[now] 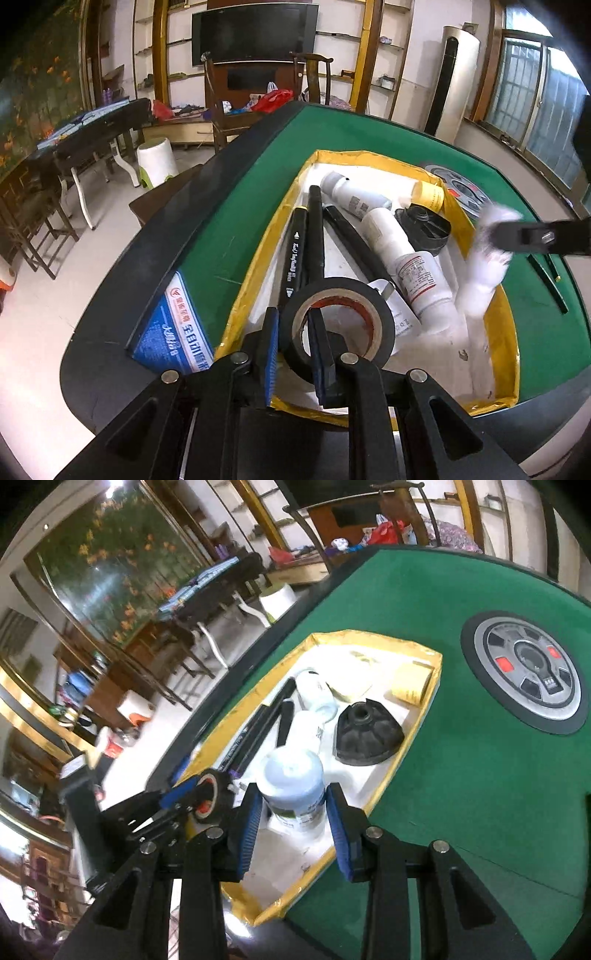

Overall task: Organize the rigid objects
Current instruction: 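Carry the tape and bottle into the tray and open both tools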

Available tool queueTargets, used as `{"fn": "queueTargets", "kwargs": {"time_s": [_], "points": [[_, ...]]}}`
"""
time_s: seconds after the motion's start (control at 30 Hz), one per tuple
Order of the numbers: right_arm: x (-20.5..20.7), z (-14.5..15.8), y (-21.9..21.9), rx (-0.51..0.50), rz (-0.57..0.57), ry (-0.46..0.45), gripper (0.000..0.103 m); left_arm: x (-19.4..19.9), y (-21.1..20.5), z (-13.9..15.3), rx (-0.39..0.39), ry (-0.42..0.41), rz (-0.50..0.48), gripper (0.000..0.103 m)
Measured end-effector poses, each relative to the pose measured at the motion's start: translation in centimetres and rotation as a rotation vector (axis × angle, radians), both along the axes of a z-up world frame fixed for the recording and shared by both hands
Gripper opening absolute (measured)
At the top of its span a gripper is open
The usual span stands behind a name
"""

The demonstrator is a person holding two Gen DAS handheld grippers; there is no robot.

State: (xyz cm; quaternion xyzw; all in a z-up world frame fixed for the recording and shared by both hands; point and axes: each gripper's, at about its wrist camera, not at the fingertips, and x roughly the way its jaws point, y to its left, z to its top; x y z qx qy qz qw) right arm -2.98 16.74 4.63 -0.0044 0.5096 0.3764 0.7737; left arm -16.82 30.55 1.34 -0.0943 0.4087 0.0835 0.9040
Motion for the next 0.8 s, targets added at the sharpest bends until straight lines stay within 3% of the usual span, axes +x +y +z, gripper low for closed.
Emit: {"fn": "queueTargets", "kwargs": {"time_s": [0.1, 0.27, 0.33, 0.6, 0.67, 0.8], "points": [[0.5, -1.4, 1.2, -0.068, 0.012, 0.041, 0.035, -0.4, 0.1, 0.6, -0.021, -0.011, 0.001, 0.018], [2.2, -2.8, 1.5, -0.116, -0.055, 0.045, 0.036, -1.4, -0.3, 2.3, 0.017, -0.070, 0.007, 0.048], [2.5, -2.8, 1.2, -0.135, -0.103, -0.007, 0.036, -1.6, -0.7, 2.8, 0.040, -0.085, 0.004, 0.053], [1.6, -0.5, -0.6, -0.066, -0.158, -0.171, 0.067, -1.5, -1.9, 3.7, 0.101, -0.088, 0.039, 0.084], [1.0, 0.3, -1.5, -0.058, -0.178, -0.227, 0.068, -1.5, -2.1, 3.9, 0.126, -0.088, 0.068, 0.095], [0.0, 1.2, -2.6, -0.041, -0.183, -0.296, 0.070, -1.8, -2.9, 4.7, 0.222, -0.101, 0.126, 0.099]]}}
